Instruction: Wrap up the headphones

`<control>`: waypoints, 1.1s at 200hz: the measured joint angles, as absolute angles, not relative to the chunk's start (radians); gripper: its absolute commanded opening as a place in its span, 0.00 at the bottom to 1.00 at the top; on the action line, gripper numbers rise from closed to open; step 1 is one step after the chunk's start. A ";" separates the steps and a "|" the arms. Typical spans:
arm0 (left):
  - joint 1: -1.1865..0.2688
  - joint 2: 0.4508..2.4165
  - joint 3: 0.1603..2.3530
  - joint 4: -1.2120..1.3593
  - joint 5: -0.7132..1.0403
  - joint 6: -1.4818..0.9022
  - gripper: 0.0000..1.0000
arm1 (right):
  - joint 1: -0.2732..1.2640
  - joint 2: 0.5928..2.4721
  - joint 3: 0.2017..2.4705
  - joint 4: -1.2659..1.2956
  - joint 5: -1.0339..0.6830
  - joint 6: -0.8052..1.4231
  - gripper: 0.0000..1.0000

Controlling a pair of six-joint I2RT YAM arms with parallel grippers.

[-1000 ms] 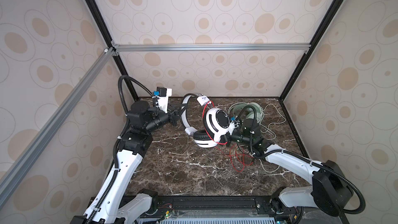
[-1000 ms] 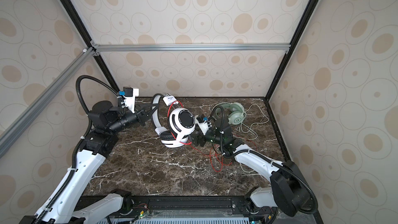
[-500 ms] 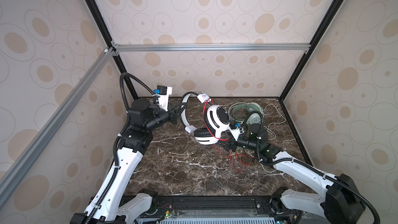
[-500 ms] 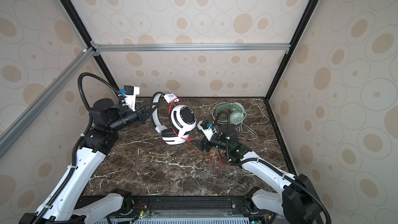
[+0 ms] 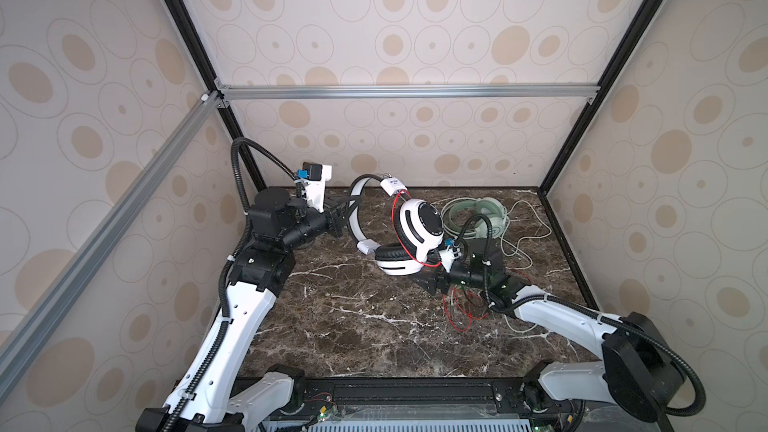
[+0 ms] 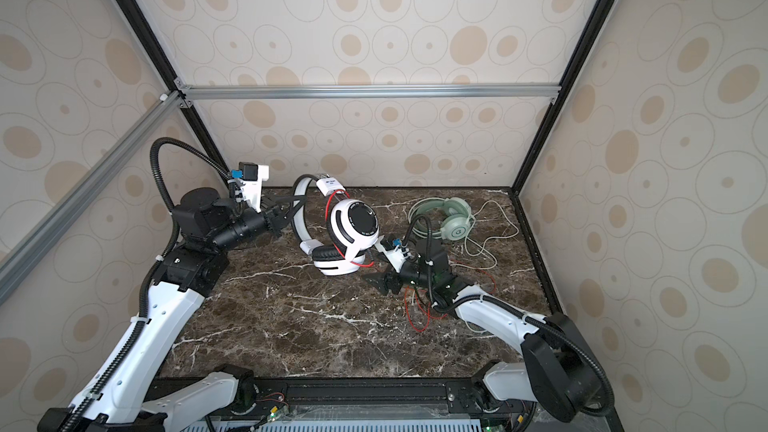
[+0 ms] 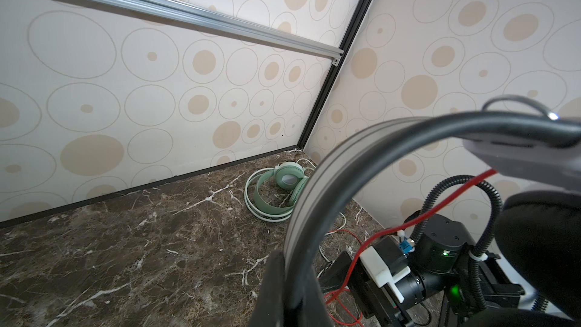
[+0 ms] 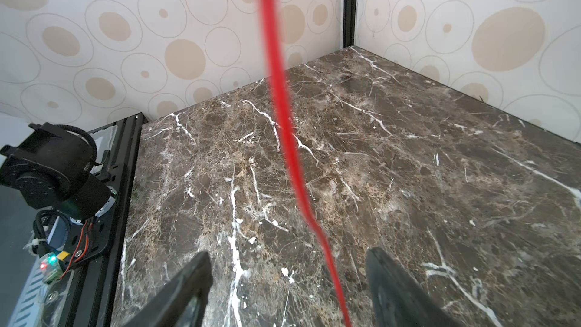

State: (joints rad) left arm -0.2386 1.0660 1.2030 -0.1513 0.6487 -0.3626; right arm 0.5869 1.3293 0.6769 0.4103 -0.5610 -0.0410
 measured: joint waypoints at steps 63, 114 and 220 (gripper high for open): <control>-0.239 1.074 1.208 -0.151 0.646 -0.364 0.00 | 0.587 1.522 0.717 0.584 -0.559 0.030 0.77; -0.239 1.133 1.295 -0.172 0.574 -0.385 0.00 | 0.587 1.672 0.700 0.752 -0.573 0.139 0.71; -0.229 1.193 1.351 -0.171 0.350 -0.549 0.00 | 0.588 1.741 0.591 0.991 -0.536 0.301 0.10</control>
State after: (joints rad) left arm -0.2295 1.1931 1.3506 -0.1711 0.3500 -0.5488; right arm 0.5880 1.7412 0.5911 0.9909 -0.5358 0.3012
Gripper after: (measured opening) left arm 0.064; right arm 0.176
